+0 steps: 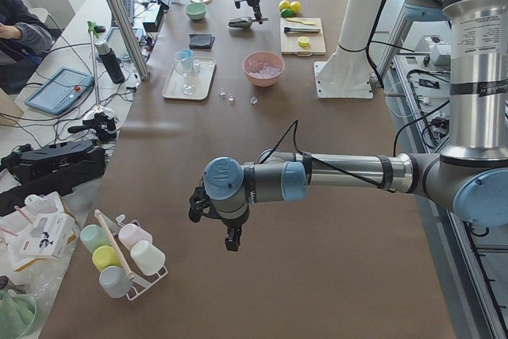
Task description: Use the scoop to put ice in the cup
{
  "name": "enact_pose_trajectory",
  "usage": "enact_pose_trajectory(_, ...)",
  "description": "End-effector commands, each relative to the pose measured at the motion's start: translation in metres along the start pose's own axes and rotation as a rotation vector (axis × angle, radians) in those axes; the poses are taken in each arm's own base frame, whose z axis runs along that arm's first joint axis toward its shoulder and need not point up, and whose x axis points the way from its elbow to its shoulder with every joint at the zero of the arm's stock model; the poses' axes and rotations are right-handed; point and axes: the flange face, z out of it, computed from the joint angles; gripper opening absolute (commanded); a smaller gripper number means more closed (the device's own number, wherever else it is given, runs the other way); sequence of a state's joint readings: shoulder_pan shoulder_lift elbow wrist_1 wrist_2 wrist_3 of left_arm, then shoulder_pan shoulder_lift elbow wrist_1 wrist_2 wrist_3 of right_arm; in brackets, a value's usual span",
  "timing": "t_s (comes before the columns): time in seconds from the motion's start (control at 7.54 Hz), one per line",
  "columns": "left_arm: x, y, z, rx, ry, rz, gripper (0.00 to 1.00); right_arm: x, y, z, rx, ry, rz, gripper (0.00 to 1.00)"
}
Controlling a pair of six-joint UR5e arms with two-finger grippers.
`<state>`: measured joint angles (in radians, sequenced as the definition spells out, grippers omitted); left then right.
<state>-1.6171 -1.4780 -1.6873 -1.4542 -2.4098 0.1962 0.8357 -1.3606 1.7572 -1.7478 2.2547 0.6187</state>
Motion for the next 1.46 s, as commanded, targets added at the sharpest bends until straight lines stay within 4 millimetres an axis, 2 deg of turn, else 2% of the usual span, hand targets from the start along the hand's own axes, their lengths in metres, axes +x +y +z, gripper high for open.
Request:
enact_pose_trajectory(0.0, -0.004, 0.001, 0.006, -0.012, 0.002, -0.010, 0.98, 0.029, -0.004, -0.060, 0.104, -0.042, 0.044, 1.00)
enact_pose_trajectory(0.27, -0.005, 0.001, 0.007, -0.013, 0.002, -0.010, 0.98, 0.098, -0.002, -0.130, 0.226, -0.067, 0.157, 1.00)
enact_pose_trajectory(0.4, -0.006, 0.001, 0.006, -0.013, 0.002, -0.012, 0.98, 0.144, -0.003, -0.156, 0.271, -0.064, 0.187, 1.00)
enact_pose_trajectory(0.66, -0.005, 0.001, 0.007, -0.014, 0.002, -0.011, 0.98, 0.260, 0.008, -0.192, 0.305, -0.007, 0.031, 1.00)
enact_pose_trajectory(0.8, -0.005, 0.001, 0.007, -0.013, 0.002, -0.010, 0.98, 0.330, 0.026, -0.194, 0.306, 0.008, -0.027, 1.00)
enact_pose_trajectory(0.93, -0.005, 0.001, 0.007, -0.014, 0.002, -0.011, 0.98, 0.384, 0.049, -0.182, 0.292, 0.013, -0.057, 1.00)
enact_pose_trajectory(1.06, -0.005, 0.001, 0.007, -0.014, 0.002, -0.011, 0.98, 0.421, 0.073, -0.155, 0.260, 0.002, -0.041, 1.00)
enact_pose_trajectory(1.19, -0.006, 0.001, 0.006, -0.012, 0.002, -0.011, 0.98, 0.438, 0.081, -0.140, 0.240, -0.009, -0.025, 1.00)
enact_pose_trajectory(1.33, -0.005, 0.001, 0.007, -0.013, 0.002, -0.010, 0.98, 0.439, 0.081, -0.138, 0.237, -0.008, -0.024, 1.00)
